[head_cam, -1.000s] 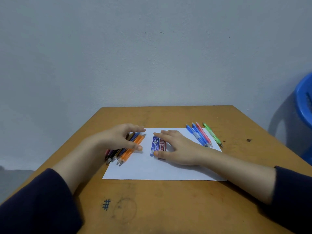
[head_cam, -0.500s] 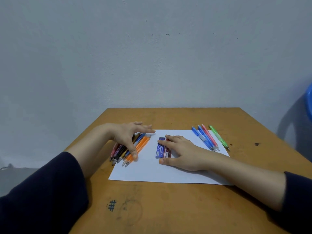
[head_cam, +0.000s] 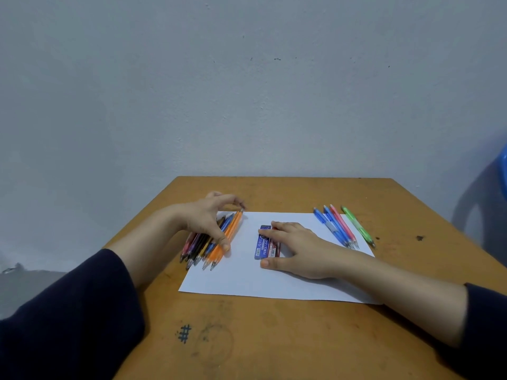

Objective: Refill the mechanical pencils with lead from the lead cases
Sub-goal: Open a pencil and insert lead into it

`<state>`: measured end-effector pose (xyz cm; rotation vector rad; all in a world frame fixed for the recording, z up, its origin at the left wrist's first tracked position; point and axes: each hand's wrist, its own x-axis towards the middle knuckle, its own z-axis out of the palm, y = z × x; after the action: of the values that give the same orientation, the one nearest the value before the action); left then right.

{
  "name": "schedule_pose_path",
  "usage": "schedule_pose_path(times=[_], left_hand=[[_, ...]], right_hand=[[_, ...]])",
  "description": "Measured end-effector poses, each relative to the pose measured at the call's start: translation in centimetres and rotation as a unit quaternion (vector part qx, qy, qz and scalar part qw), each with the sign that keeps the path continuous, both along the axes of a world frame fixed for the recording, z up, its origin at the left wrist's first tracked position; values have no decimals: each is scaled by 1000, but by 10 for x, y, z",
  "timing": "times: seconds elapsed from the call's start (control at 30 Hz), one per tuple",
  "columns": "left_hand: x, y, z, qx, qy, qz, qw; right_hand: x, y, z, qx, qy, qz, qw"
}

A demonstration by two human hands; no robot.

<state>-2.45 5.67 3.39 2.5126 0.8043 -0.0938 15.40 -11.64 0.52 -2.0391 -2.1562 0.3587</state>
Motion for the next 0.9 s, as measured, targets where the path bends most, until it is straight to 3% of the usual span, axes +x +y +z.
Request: schedule_pose_path(times=[0.17, 0.5, 0.7, 0.9], left_hand=[[2, -15, 2, -48, -142, -3, 989], [8, -43, 3, -100, -274, 47, 955], [17, -62, 2, -121, -355, 60, 925], [25, -71, -6, -120, -416, 91, 897]], right_hand=[[1, 0, -1, 2, 0, 1, 1000], [4, 1, -3, 23, 14, 3, 1000], [11, 5, 4, 146, 199, -66, 967], [21, 10, 18, 264, 350, -66, 896]])
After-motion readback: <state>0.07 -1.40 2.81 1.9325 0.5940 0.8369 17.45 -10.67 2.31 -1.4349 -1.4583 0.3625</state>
